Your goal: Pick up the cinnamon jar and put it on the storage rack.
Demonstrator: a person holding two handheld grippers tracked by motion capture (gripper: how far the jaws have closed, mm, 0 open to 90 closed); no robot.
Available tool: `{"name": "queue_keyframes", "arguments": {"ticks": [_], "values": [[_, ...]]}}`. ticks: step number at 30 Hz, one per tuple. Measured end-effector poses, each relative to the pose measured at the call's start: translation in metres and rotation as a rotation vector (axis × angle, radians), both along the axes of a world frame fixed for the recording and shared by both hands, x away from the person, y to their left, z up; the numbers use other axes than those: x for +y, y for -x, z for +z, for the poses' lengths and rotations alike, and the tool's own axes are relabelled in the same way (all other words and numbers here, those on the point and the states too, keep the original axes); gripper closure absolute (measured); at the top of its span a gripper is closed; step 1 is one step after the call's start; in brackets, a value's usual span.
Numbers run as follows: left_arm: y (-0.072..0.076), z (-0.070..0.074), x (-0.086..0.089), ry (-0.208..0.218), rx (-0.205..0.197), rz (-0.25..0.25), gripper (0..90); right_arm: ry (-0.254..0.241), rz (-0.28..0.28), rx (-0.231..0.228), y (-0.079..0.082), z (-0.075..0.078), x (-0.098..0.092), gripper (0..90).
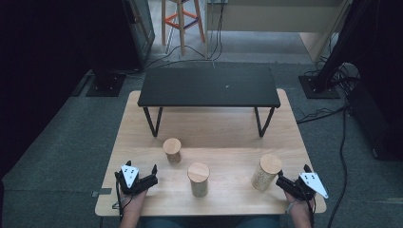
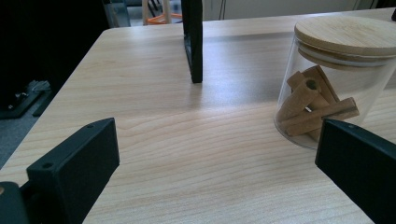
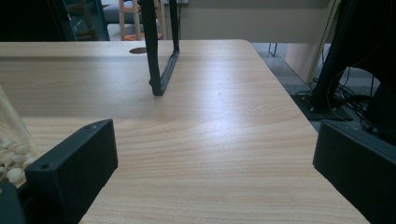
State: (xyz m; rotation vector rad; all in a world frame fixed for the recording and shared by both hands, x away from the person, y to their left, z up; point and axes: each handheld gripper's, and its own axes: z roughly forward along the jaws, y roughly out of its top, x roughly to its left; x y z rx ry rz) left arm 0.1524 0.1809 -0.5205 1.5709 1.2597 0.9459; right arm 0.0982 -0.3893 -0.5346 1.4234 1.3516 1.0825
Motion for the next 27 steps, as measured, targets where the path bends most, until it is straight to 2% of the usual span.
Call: {"name": "queue_keyframes", "arguments": {"ticks": [3, 12, 17, 27], "values": [[-0.001, 0.001, 0.000, -0.006, 0.007, 0.000, 0.0, 0.003, -0.006, 0.002, 0.000, 0.000, 0.001, 0.0], [-0.003, 0.004, 0.005, 0.002, 0.017, -0.044, 0.0, 0.006, 0.007, -0.006, 0.001, -0.001, 0.000, 0.0], [0.000, 0.007, 0.006, 0.010, 0.003, -0.067, 0.0, -0.002, 0.005, -0.011, 0.002, -0.002, -0.001, 0.0], [0.005, 0.028, 0.006, 0.000, -0.007, -0.149, 0.0, -0.004, 0.005, -0.010, 0.002, -0.002, -0.001, 0.0]]}}
